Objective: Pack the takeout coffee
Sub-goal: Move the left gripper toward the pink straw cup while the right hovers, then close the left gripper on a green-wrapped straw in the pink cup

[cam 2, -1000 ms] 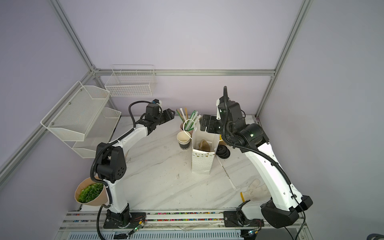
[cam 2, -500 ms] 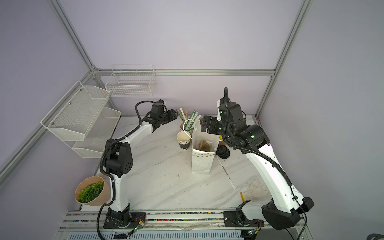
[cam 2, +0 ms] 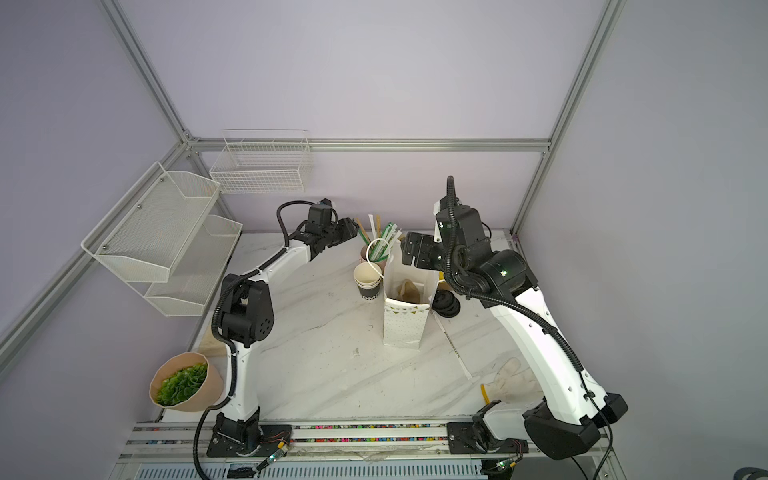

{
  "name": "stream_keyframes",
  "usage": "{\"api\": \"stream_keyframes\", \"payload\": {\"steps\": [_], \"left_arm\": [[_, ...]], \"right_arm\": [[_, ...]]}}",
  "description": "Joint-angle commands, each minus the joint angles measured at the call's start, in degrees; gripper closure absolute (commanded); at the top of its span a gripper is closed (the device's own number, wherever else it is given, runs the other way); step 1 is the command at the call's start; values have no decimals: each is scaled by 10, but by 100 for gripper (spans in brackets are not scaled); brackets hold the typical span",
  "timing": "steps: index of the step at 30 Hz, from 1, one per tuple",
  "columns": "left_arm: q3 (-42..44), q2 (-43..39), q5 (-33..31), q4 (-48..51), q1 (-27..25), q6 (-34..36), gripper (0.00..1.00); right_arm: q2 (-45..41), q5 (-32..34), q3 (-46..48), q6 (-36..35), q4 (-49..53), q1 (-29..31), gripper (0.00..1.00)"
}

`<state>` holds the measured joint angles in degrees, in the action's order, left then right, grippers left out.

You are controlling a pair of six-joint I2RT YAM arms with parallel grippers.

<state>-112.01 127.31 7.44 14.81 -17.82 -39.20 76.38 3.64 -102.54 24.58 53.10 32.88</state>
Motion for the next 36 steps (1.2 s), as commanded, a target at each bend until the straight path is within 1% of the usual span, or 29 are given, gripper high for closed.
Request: {"api": "stream_keyframes", "payload": {"steps": [1,5,8,15,22,33,36], "left_arm": [[-73,-5,0,-4,0,10,41],[-92,1,4,-1,0,11,40],[-107,11,5,9,-1,13,42],[-116,20,4,19,-2,18,49],[-119,20,4,21,-3,21,59],[-130,26,2,20,-10,20,68],[-134,25,0,20,-11,20,73]], "right_arm": [[-9,7,7,-11,-6,-2,5],[-10,4,7,-13,-7,-2,5],[-10,5,8,-13,-8,-2,5],[-18,6,16,-14,-9,-2,5],[-20,6,15,-14,-9,-2,5],[-27,1,23,-15,-15,-2,5],[-30,-1,28,-15,-16,-2,5]]}}
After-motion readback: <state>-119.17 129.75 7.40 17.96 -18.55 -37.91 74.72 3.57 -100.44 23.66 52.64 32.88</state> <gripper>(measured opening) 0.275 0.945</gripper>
